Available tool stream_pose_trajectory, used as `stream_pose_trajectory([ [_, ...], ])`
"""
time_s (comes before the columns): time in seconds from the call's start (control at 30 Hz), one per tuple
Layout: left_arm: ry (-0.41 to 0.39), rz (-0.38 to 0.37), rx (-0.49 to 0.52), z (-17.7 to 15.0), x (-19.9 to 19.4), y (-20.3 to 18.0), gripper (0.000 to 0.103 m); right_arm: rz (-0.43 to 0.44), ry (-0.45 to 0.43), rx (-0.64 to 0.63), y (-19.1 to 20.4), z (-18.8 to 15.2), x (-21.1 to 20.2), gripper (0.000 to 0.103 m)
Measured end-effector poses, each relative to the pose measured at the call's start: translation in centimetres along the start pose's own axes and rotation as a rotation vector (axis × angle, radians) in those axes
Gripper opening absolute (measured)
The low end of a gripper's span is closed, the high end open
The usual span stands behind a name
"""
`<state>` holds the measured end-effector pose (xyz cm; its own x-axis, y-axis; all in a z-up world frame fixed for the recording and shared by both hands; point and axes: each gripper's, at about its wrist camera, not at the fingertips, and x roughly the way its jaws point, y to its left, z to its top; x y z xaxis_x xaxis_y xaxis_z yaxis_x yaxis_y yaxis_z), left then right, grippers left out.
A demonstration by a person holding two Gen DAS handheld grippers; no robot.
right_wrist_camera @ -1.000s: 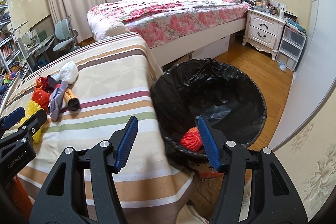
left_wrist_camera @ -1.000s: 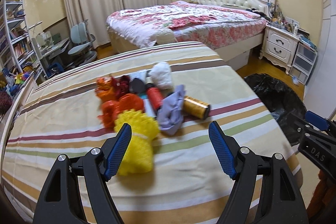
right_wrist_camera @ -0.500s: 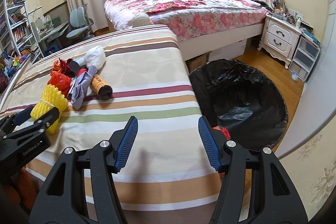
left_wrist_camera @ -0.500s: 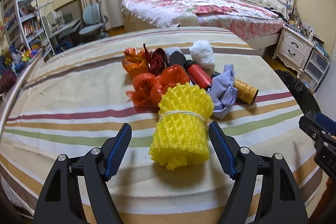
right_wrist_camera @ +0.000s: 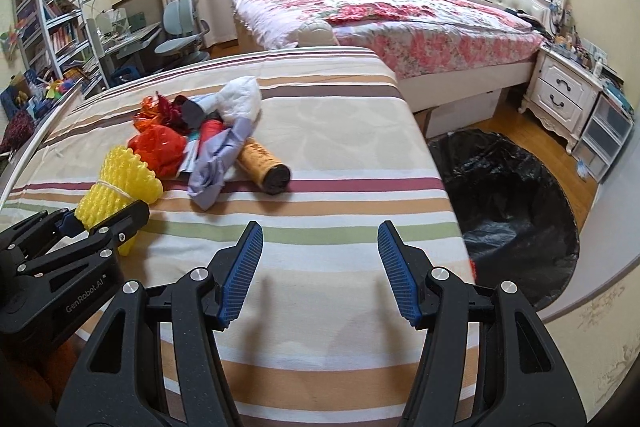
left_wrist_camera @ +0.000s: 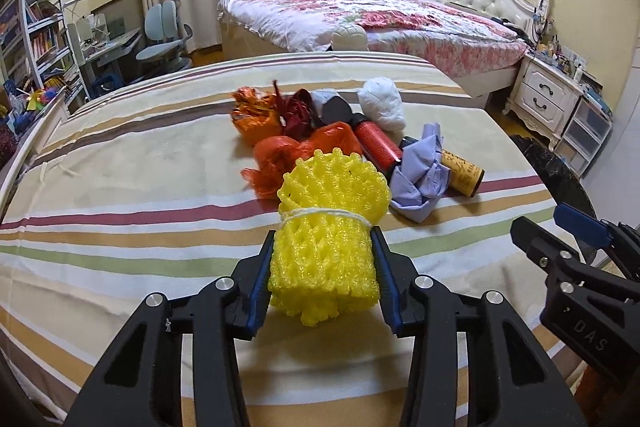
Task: Collect trash
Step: 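Grasp the lavender cloth with the right tool while the left tool holds the yellow net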
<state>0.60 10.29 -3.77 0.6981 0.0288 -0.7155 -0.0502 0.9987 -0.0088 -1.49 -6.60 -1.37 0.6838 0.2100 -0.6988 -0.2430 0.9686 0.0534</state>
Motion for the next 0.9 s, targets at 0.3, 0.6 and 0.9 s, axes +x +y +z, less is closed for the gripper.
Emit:
stream_pose_trajectory([
  [0.3,-0.020,0.093,-0.066,-0.2,-0.8,4.8,0.045,0.052,0.002,-0.055,3.4,1.0,0.8,0.058],
  [0.6,-0.027,0.166,-0.111,0.1,-0.4,8.7,0.045,0.089,0.038,-0.082,5.7,2.1,2.7,0.054],
  [0.9,-0.023,0.150,-0.117,0.3,0.0,9.3,0.045,0.093,0.091,-0.081,6.7,2.8,4.8,0.036],
])
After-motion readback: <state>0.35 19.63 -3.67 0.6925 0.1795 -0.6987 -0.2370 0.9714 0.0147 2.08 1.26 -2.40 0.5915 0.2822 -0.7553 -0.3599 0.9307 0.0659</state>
